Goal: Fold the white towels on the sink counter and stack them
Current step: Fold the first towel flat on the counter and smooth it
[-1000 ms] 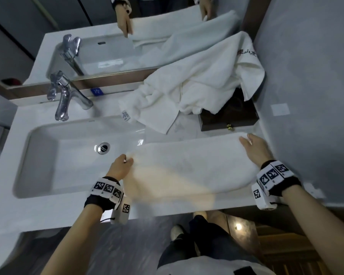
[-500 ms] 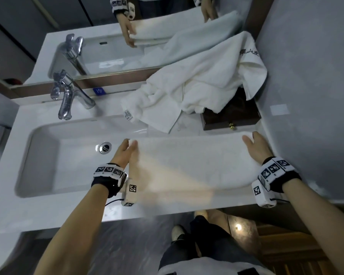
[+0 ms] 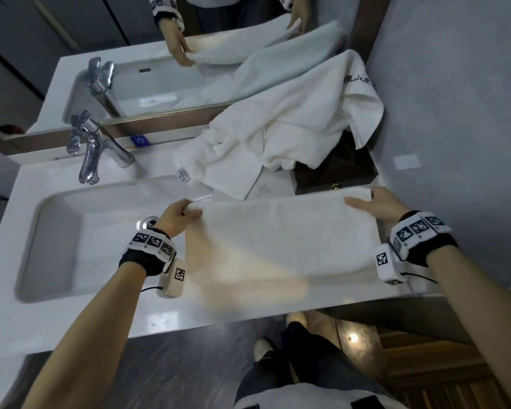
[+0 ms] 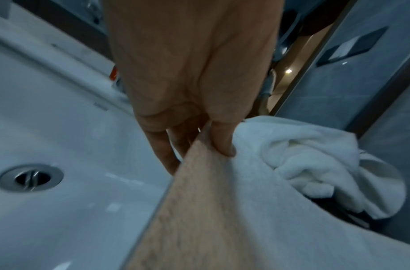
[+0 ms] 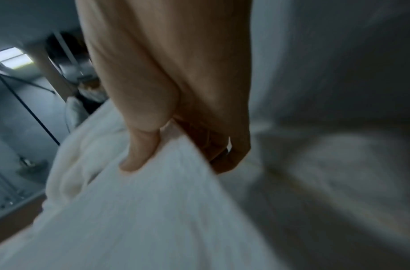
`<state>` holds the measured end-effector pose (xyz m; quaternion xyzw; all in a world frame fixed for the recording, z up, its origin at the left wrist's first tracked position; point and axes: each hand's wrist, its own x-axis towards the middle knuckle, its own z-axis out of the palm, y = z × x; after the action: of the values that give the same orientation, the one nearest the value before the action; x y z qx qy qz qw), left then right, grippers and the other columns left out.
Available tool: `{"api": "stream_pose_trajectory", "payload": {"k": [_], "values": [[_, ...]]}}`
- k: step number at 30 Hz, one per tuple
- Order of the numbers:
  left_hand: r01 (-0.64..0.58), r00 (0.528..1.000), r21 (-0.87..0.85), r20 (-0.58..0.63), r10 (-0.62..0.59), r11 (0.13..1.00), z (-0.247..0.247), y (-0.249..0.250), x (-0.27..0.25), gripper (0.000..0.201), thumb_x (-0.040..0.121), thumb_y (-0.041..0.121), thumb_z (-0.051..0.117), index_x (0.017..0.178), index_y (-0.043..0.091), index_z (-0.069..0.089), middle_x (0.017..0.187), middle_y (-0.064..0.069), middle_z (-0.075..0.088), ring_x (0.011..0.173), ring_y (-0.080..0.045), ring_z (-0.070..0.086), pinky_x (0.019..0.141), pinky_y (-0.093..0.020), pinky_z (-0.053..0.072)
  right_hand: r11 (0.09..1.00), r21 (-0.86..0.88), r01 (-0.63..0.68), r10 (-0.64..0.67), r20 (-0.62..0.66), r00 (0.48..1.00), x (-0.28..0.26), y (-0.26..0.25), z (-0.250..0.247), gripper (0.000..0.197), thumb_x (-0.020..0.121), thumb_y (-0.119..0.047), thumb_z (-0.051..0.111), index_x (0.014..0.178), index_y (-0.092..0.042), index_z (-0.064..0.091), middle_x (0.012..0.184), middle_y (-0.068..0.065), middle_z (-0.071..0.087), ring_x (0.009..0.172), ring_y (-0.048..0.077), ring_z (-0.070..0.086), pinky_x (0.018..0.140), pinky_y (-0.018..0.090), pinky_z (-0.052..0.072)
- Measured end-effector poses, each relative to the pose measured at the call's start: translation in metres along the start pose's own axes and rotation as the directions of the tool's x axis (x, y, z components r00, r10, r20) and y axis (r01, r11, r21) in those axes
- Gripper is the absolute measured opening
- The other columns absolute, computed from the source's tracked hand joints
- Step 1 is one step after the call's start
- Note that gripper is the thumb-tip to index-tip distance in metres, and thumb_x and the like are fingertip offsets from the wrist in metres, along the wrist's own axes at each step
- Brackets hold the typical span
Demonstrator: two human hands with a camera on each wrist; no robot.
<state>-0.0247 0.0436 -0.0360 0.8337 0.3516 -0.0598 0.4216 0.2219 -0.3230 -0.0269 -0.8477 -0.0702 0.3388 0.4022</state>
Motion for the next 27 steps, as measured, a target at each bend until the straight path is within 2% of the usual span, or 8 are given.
{"api": "stream_pose_trajectory", "payload": {"k": [2, 7, 9, 12, 17, 21, 24, 27], "values": [[-0.099, 0.994, -0.041, -0.054, 0.097, 0.994, -0.017, 0.012, -0.006, 0.025, 0.09, 0.014, 0.061, 0.111, 0.0, 0.057, 0.095, -0.015, 0.059, 0.088, -0.024, 0.054, 0.08, -0.039, 0.045, 0.991, -0.039, 0.128, -0.13, -0.05, 0.99, -0.012, -0.013, -0.016, 0.028, 0.08, -0.029, 0.072, 0.101, -0.013, 0.064, 0.099, 0.01, 0.068, 0.091, 0.025, 0.064, 0.08, 0.033, 0.048], [-0.433, 0.88, 0.056, -0.188, 0.436, 0.9, -0.055, 0.046, -0.033, 0.024, 0.08, 0.007, 0.071, 0.086, 0.02, 0.052, 0.083, 0.013, 0.056, 0.078, -0.006, 0.052, 0.066, -0.002, 0.041, 0.908, -0.256, 0.331, -0.395, -0.263, 0.88, -0.047, -0.044, -0.051, 0.024, 0.073, -0.019, 0.079, 0.089, -0.018, 0.06, 0.086, 0.007, 0.061, 0.078, 0.02, 0.054, 0.062, 0.022, 0.038], [-0.503, 0.833, 0.144, -0.183, 0.522, 0.852, -0.06, 0.052, -0.047, 0.03, 0.075, 0.001, 0.073, 0.087, 0.018, 0.051, 0.084, 0.015, 0.054, 0.08, -0.012, 0.054, 0.074, -0.008, 0.044, 0.866, -0.341, 0.366, -0.48, -0.363, 0.799, -0.061, -0.047, -0.056, 0.024, 0.072, -0.008, 0.076, 0.088, -0.014, 0.059, 0.086, 0.009, 0.059, 0.076, 0.022, 0.052, 0.056, 0.025, 0.031], [-0.528, 0.8, 0.272, -0.158, 0.579, 0.805, -0.046, 0.047, -0.064, 0.032, 0.066, -0.005, 0.072, 0.084, 0.013, 0.053, 0.083, 0.006, 0.051, 0.083, -0.024, 0.053, 0.076, -0.035, 0.048, 0.788, -0.498, 0.361, -0.572, -0.378, 0.728, -0.08, -0.033, -0.049, 0.017, 0.075, 0.005, 0.059, 0.085, -0.008, 0.056, 0.094, 0.02, 0.054, 0.08, 0.032, 0.052, 0.066, 0.033, 0.037], [-0.46, 0.874, 0.43, 0.067, 0.481, 0.777, 0.017, 0.006, -0.087, 0.021, 0.066, -0.002, 0.069, 0.081, 0.005, 0.056, 0.087, -0.009, 0.057, 0.087, -0.03, 0.052, 0.07, -0.045, 0.045, 0.789, -0.591, 0.168, -0.398, -0.284, 0.873, -0.094, 0.026, -0.008, 0.019, 0.075, 0.016, 0.048, 0.085, 0.002, 0.058, 0.099, 0.028, 0.049, 0.088, 0.04, 0.052, 0.078, 0.043, 0.042], [-0.53, 0.847, 0.507, 0.355, 0.396, 0.68, 0.054, -0.031, -0.094, 0.024, 0.066, -0.005, 0.058, 0.088, 0.006, 0.056, 0.094, -0.007, 0.056, 0.091, -0.028, 0.049, 0.073, -0.032, 0.039, 0.789, -0.613, 0.039, -0.162, -0.147, 0.976, -0.093, 0.069, 0.018, 0.026, 0.074, 0.018, 0.048, 0.086, -0.003, 0.058, 0.107, 0.027, 0.049, 0.097, 0.039, 0.052, 0.083, 0.039, 0.041], [-0.398, 0.917, 0.366, 0.177, 0.357, 0.841, 0.056, -0.047, -0.091, 0.037, 0.061, -0.017, 0.053, 0.089, 0.007, 0.057, 0.095, -0.002, 0.053, 0.094, -0.026, 0.048, 0.078, -0.033, 0.042, 0.818, -0.573, -0.052, -0.038, -0.144, 0.989, -0.093, 0.082, 0.018, 0.032, 0.078, 0.014, 0.045, 0.1, -0.005, 0.06, 0.117, 0.02, 0.051, 0.106, 0.036, 0.052, 0.093, 0.038, 0.043], [-0.001, 0.994, -0.017, -0.11, -0.001, 1.0, 0.058, -0.044, -0.082, 0.031, 0.083, -0.009, 0.049, 0.112, 0.0, 0.051, 0.105, -0.01, 0.052, 0.099, -0.025, 0.05, 0.085, -0.031, 0.04, 0.931, -0.337, -0.138, 0.054, -0.247, 0.967, -0.088, 0.078, 0.017, 0.022, 0.09, -0.002, 0.042, 0.104, -0.004, 0.059, 0.106, 0.016, 0.059, 0.106, 0.033, 0.055, 0.091, 0.037, 0.044]]}}
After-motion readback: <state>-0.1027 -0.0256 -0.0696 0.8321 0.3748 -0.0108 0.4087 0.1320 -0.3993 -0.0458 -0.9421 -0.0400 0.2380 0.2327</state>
